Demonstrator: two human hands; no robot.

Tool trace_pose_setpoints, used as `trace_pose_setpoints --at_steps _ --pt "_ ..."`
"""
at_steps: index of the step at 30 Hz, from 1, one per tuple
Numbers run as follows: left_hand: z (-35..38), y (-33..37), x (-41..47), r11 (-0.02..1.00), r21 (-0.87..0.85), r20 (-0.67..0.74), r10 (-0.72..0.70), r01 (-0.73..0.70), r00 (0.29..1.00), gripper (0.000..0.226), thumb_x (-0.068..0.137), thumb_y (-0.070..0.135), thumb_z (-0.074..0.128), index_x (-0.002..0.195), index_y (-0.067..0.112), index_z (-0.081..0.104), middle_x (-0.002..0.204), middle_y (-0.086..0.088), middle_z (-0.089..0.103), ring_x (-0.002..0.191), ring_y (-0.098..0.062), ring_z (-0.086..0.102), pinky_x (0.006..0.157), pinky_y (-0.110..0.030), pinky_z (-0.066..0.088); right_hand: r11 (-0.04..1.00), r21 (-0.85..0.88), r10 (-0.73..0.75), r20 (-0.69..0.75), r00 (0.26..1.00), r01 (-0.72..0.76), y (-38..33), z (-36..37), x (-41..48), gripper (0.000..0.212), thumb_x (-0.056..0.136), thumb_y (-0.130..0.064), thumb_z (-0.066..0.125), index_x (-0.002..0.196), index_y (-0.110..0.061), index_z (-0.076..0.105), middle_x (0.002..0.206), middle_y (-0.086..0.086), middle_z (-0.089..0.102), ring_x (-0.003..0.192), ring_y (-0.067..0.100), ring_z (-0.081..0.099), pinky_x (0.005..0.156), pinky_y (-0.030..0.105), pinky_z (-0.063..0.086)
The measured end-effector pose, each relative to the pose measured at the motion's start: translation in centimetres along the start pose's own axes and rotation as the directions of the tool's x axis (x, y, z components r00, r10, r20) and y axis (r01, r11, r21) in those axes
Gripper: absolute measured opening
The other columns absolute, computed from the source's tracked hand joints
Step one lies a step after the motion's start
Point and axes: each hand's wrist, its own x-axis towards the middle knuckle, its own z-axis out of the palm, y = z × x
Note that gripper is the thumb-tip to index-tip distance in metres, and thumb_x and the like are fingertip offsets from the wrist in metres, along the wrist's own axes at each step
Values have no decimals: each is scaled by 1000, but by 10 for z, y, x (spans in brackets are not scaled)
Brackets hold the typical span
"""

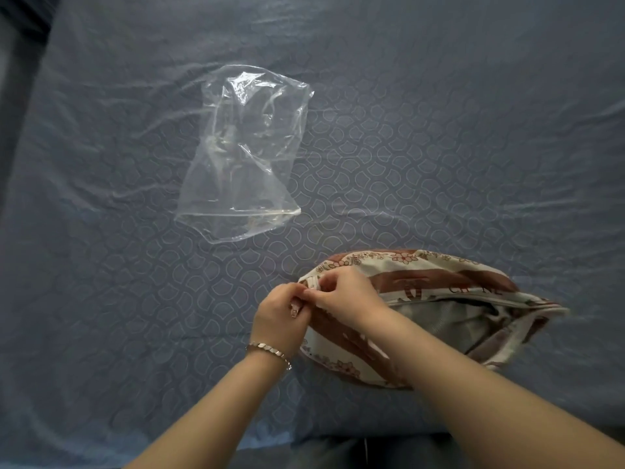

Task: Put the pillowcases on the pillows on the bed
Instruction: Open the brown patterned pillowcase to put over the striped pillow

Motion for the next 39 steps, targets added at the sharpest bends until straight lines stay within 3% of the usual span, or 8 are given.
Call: trace_pose_setpoints --at_steps 5,8,12,19,26,31,35,39 --pt "-16 6 -2 995 -81 56 68 -63 996 7 75 2 69 81 5 71 72 8 60 74 -17 58 67 -14 42 981 189 30 7 1000 -31 -10 -17 -21 13 69 -24 82 69 -18 70 70 -3 68 64 3 58 68 21 50" --pt "-18 4 -3 992 -87 120 106 -96 987 11 72 4 68 83 6 73 79 -6 68 76 -20 61 71 -27 48 997 70 43 17 999 -44 -9 -13 -29 15 71 -31 80 66 -19 71 69 1 69 59 3 55 62 23 45" --pt "-20 -1 -3 983 -105 65 157 -150 985 14 69 5 69 79 14 69 70 19 60 68 0 58 65 -14 47 993 59 96 38 995 -98 -5 -8 -32 38 82 -33 69 67 1 68 57 7 53 53 12 43 56 27 33" --pt "-23 -2 -5 910 -123 124 409 -395 904 31 71 37 61 83 11 72 88 9 60 85 -4 56 73 -8 46 973 210 77 85 993 -93 -4 -10 -38 30 92 -29 56 76 -6 67 57 -3 52 50 1 44 53 17 36" --pt "-23 -8 -6 810 185 105 547 -557 830 30 79 27 51 75 6 71 71 -4 66 63 -15 61 67 -22 42 960 273 28 113 993 -58 0 -8 -39 28 85 -26 67 79 1 71 62 3 51 55 5 39 51 17 31" --pt "-25 -17 -8 745 216 24 642 -631 766 50 98 32 35 79 1 68 78 -9 68 79 -14 52 75 -24 44 667 678 183 254 950 -310 5 13 -34 23 89 -18 61 72 -3 64 66 10 51 58 18 44 55 27 35" --pt "-34 -28 -15 921 35 -87 390 -388 917 31 90 23 44 84 0 63 80 -4 60 78 -8 48 75 -12 39 420 757 310 399 863 -501 20 24 -30 25 91 -20 55 73 -4 64 59 9 62 49 17 57 49 25 47" --pt "-44 -47 -18 964 -193 -146 -213 184 966 13 92 14 52 92 4 60 87 -8 59 87 -27 57 74 -30 42 674 551 507 141 851 -493 49 12 -28 36 86 -31 64 99 3 68 87 12 68 84 26 64 88 38 51"
